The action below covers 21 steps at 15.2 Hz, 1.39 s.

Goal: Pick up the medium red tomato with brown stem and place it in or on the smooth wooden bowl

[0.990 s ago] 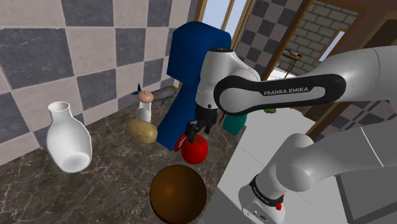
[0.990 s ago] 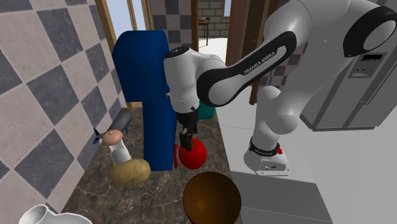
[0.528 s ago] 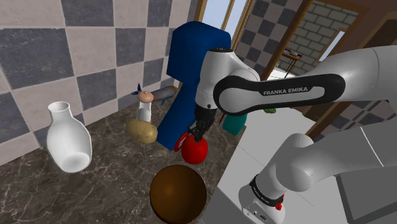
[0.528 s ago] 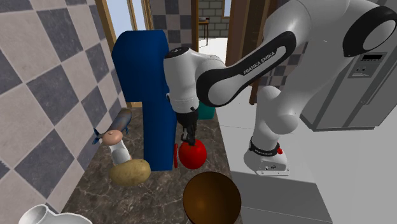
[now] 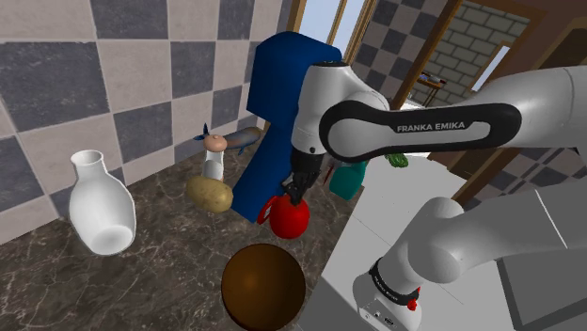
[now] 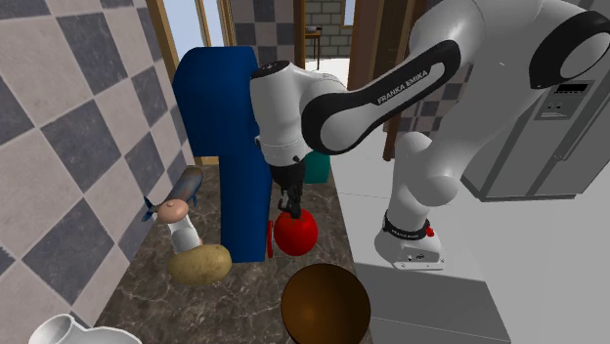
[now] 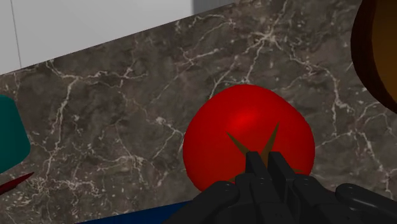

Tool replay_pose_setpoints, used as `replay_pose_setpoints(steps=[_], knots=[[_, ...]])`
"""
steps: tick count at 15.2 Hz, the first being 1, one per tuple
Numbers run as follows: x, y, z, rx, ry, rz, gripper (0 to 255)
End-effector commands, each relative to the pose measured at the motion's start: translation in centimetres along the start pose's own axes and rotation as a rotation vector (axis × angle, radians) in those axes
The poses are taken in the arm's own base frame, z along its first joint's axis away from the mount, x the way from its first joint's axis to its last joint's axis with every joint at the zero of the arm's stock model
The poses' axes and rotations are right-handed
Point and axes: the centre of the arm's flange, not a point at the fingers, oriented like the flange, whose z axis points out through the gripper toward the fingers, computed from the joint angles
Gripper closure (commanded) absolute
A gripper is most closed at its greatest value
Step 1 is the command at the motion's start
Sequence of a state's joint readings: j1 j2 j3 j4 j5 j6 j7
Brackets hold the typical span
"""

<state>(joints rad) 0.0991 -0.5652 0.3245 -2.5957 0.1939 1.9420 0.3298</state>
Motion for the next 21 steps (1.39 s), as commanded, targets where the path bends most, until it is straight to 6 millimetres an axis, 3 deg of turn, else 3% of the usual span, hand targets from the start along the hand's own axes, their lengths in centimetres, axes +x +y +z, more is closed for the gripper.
replay_pose_setpoints(steps=[1,21], knots=[[-0.1,0.1,-1.2,0.001,0.003,0.0,255],[-1.2,0.4,-11.7,0.001,0.003,0.0,255]])
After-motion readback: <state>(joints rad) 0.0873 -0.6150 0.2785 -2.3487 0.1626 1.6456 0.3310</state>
